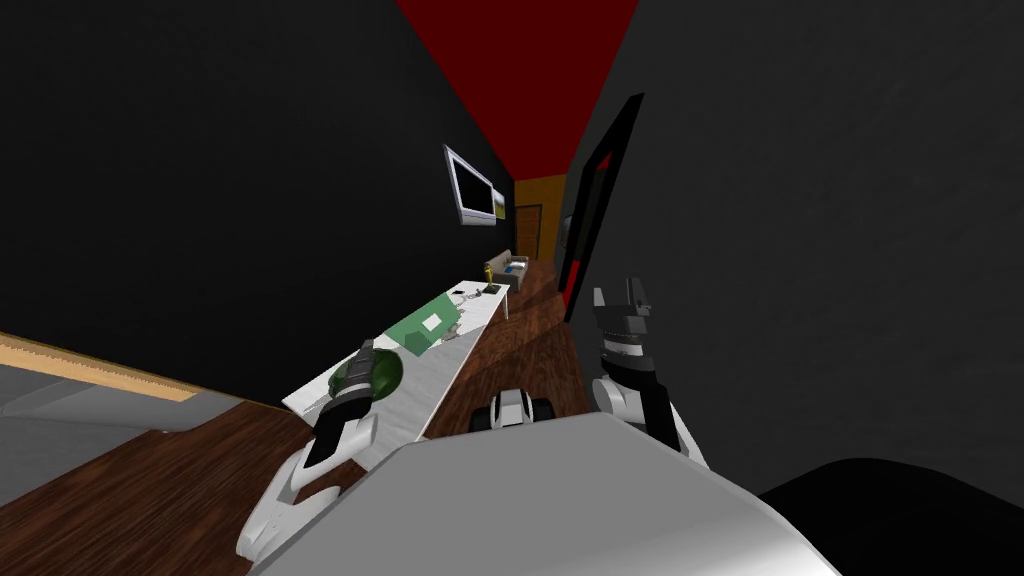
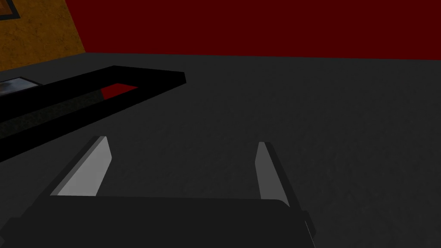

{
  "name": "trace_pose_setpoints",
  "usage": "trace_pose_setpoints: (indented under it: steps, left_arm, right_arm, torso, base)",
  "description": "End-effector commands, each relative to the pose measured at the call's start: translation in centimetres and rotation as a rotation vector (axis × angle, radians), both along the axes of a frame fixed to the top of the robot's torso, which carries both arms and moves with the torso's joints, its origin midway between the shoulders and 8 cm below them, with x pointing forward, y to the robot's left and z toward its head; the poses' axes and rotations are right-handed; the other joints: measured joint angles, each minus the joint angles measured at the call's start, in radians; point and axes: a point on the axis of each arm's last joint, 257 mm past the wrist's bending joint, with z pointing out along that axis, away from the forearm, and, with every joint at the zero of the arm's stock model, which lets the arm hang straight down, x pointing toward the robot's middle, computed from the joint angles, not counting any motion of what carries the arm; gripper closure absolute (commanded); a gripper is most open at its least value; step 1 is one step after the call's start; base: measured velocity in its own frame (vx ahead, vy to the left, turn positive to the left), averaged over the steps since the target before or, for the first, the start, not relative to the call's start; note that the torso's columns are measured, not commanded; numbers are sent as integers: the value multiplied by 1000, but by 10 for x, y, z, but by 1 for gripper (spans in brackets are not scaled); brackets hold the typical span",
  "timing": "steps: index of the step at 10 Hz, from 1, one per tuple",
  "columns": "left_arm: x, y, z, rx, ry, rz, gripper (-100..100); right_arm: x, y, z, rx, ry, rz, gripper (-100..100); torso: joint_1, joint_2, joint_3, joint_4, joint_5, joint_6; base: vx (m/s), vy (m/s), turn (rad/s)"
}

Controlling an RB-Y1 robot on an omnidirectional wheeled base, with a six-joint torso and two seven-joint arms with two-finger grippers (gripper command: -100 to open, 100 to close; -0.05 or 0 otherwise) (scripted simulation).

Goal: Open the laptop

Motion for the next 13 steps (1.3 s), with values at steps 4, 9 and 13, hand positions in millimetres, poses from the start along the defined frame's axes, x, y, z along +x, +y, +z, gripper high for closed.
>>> trace_pose_setpoints:
  steps: [4,9,13]
  left_arm:
    - [-20,44,-27,-3,76,103,-100]
    - [-17,62,11,52,44,119,-100]
    - [-17,55,-4,35,45,112,100]
  right_arm:
    - [0,0,0,0,0,0,0]
    - [0,0,0,0,0,0,0]
    - [0,0,0,0,0,0,0]
  torso:
    - [10,-1,1,-6,13,2]
    - [6,8,5,-1,5,-5]
    - [-8,17,10,4,-2,-6]
  base:
    - [150,-24,-9]
    - [58,-19,-38]
    - [3,13,13]
